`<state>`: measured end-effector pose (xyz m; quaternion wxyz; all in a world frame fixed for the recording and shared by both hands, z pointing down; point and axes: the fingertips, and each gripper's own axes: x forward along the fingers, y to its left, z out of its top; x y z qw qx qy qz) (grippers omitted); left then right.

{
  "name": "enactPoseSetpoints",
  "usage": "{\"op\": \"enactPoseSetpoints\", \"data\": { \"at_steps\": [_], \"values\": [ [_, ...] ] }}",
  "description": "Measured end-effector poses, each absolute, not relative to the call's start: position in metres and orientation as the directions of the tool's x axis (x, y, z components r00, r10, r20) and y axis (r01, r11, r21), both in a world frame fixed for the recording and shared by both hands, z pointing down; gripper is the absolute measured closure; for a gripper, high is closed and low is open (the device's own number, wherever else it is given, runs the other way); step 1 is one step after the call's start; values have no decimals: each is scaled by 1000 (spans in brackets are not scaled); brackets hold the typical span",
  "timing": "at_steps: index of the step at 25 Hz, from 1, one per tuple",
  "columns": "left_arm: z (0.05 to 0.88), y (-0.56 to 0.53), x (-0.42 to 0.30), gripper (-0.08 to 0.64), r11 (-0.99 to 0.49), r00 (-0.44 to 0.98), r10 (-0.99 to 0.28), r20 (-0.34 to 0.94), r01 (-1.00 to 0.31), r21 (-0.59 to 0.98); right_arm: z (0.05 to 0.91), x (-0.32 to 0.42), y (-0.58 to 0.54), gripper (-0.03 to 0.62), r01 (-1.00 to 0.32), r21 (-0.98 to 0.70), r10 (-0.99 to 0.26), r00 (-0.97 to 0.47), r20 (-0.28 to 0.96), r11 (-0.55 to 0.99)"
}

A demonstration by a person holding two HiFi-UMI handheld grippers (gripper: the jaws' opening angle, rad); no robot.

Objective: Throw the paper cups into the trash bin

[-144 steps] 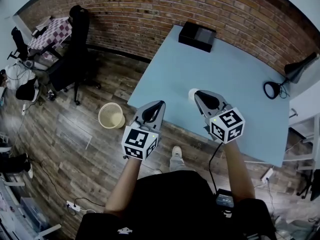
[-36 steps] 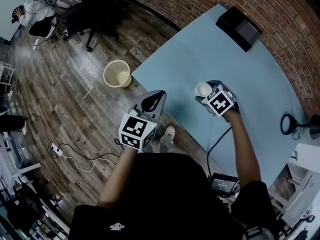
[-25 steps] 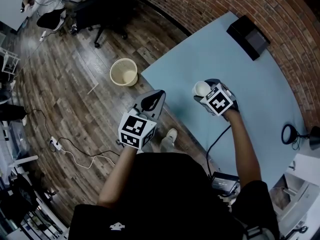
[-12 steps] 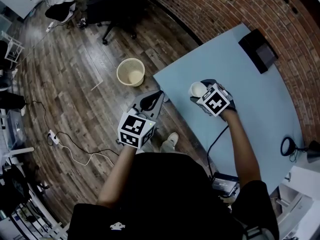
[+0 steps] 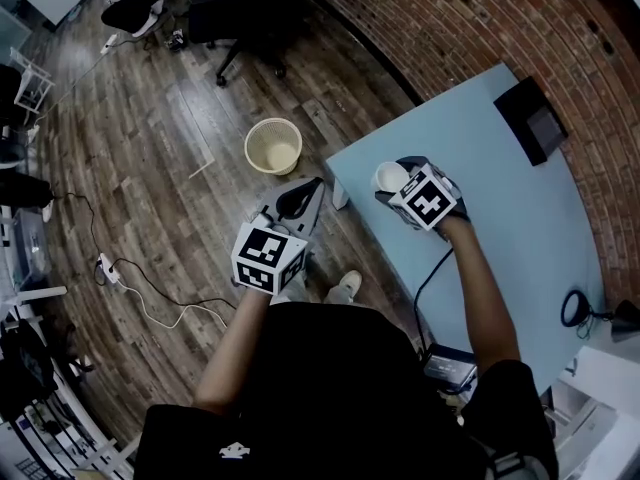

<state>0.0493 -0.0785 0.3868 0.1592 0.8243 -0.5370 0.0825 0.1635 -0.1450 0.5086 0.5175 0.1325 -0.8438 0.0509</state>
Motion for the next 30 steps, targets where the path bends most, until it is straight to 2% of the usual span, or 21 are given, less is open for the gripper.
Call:
{"op": "enactPoseSetpoints", "data": {
  "at_steps": [19,30],
  "values": [
    [394,-117,-47,551,-280,337,-885,321,-936,212,515,45,-181,245,-172,10,-88,-451,888,985],
    [409,-131,-120,551,-246,315,-885,344,-942,230,515,-25,-199,245,-197,-15,-77,-452,889,980]
  ]
}}
